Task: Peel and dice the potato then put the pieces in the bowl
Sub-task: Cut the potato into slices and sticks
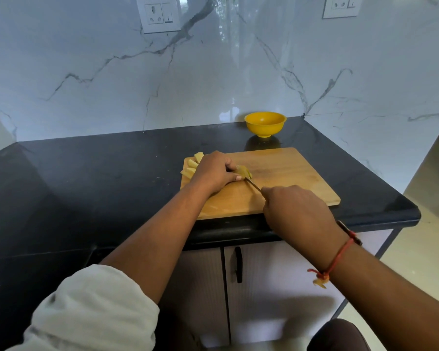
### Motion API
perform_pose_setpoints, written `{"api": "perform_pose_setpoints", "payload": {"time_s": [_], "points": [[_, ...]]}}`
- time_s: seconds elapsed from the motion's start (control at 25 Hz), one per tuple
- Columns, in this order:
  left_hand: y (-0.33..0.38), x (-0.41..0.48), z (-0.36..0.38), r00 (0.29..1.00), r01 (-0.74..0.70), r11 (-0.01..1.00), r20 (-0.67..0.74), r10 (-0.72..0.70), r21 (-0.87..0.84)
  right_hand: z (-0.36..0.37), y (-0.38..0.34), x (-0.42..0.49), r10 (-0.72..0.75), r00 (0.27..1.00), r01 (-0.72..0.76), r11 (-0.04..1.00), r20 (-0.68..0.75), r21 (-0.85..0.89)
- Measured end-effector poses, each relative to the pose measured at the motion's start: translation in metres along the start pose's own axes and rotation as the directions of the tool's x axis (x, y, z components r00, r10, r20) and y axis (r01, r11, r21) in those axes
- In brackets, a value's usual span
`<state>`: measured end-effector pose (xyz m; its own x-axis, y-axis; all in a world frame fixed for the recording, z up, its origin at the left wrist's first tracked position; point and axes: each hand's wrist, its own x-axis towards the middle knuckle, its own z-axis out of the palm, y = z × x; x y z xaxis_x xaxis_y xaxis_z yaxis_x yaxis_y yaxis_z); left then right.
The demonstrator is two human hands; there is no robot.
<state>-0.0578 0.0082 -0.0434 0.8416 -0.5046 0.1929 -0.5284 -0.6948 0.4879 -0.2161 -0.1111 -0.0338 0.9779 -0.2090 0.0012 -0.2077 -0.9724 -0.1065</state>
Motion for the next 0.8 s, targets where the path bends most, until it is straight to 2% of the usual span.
{"api": "perform_pose_setpoints", "payload": {"time_s": [0.08, 0.2, 0.28, 0.44, 0.8], "points": [[0.0, 0.0, -0.001, 1.0, -0.004, 1.0, 0.021, 0.004, 0.013, -0.001, 0.003, -0.008, -0.008, 0.999, 0.007, 1.0, -0.044, -0.027], [-0.003, 0.0, -0.003, 0.999, -0.008, 1.0, 0.031, 0.007, 0.029, -0.005, 0.005, -0.011, 0.011, 0.983, 0.0, 0.998, -0.182, 0.063], [-0.006, -0.001, -0.002, 1.0, -0.006, 1.0, 0.024, 0.006, 0.01, -0.007, 0.003, 0.001, 0.046, 0.973, -0.02, 0.993, -0.226, 0.117], [-0.008, -0.003, -0.002, 1.0, -0.016, 1.0, 0.002, 0.016, -0.003, -0.001, -0.009, 0.043, 0.073, 0.97, -0.031, 0.983, -0.234, 0.178], [-0.01, -0.001, -0.003, 0.999, -0.043, 0.999, 0.018, 0.043, 0.016, -0.002, -0.026, 0.08, 0.107, 0.986, -0.088, 0.986, -0.129, 0.143]]}}
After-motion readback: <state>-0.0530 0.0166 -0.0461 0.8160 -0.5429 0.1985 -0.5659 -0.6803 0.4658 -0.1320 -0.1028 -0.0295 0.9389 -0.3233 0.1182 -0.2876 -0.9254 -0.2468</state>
